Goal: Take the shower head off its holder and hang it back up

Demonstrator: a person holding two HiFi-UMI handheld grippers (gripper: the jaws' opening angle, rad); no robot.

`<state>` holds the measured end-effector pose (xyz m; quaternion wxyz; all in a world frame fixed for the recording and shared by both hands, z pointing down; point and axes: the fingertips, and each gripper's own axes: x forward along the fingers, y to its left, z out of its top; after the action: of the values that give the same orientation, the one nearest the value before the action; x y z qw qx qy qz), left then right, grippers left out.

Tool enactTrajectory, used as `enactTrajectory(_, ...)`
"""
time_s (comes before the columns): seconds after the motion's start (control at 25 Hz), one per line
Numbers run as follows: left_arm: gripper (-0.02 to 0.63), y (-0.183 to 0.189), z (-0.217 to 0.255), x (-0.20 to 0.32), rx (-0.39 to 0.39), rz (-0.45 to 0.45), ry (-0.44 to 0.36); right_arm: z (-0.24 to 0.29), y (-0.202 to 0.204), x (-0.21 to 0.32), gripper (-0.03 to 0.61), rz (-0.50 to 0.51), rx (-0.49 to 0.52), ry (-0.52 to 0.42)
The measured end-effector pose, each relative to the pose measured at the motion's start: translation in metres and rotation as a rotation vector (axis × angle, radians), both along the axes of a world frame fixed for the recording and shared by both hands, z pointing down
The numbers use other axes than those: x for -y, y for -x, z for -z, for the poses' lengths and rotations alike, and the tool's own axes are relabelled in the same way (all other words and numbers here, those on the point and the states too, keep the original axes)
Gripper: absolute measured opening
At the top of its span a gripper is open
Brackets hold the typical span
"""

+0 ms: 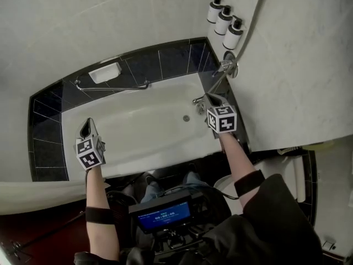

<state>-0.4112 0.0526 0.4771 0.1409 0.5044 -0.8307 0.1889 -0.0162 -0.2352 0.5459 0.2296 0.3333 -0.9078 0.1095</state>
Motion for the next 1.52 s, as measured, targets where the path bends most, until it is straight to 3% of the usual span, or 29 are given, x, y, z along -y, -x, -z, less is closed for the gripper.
enactTrajectory(0.6, 0.002, 0.008, 0.002, -0.016, -0.053, 0.024, -0.068, 0.001, -0.007, -0.007, 0.023, -0.018, -0.022, -0.006)
enactTrajectory(1.12, 0.002, -0.01, -0.016, -0.005, -0.013, -0.021, -0.026, -0.043, -0.025, -0.004, 0.025, -0.054, -0.08, 0.038)
enactTrajectory(1.52, 0.001, -0.052, -0.086, 0.047, -0.022, -0.164, 0.099, -0.162, -0.04, 0.004, 0.198, -0.027, -0.242, 0.139)
